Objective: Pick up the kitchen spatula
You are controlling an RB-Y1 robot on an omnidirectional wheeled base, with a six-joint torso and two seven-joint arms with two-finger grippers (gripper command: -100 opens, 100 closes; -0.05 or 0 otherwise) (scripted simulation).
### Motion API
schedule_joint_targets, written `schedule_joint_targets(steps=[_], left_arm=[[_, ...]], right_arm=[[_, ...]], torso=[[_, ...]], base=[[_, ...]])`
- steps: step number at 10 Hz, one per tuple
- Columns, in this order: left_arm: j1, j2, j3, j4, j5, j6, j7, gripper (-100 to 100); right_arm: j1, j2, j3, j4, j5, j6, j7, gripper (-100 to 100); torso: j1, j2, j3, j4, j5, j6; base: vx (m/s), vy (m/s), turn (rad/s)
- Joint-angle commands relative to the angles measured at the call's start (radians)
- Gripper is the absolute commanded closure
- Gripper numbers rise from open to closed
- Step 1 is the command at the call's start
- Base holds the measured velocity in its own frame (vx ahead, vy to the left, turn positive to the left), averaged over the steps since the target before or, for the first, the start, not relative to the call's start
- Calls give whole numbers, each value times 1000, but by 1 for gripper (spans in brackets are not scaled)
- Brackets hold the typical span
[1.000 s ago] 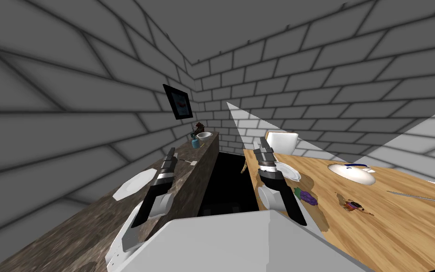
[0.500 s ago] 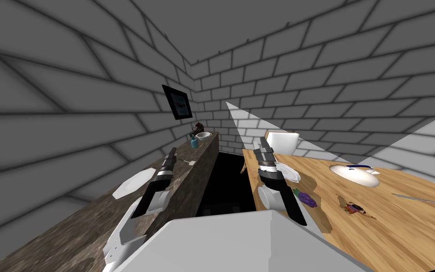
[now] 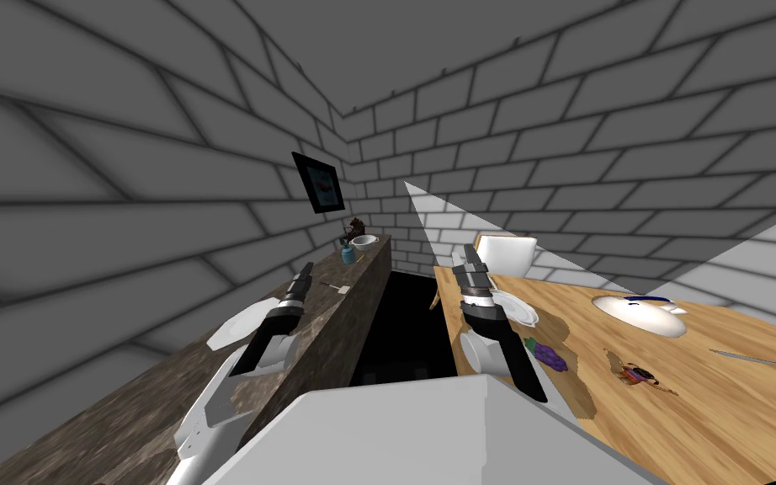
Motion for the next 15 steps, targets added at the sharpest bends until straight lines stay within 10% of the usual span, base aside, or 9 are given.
schedule_joint_targets(steps=[1, 15], left_arm=[[-2, 1, 0, 2, 0, 5, -1, -100], [37, 19, 27, -17, 22, 87, -9, -100]], right_arm=[[0, 0, 0, 0, 0, 0, 0, 0], [0, 0, 0, 0, 0, 0, 0, 0]], torso=[[0, 0, 0, 0, 0, 0], [0, 0, 0, 0, 0, 0]], base=[[0, 0, 0], [2, 0, -7]])
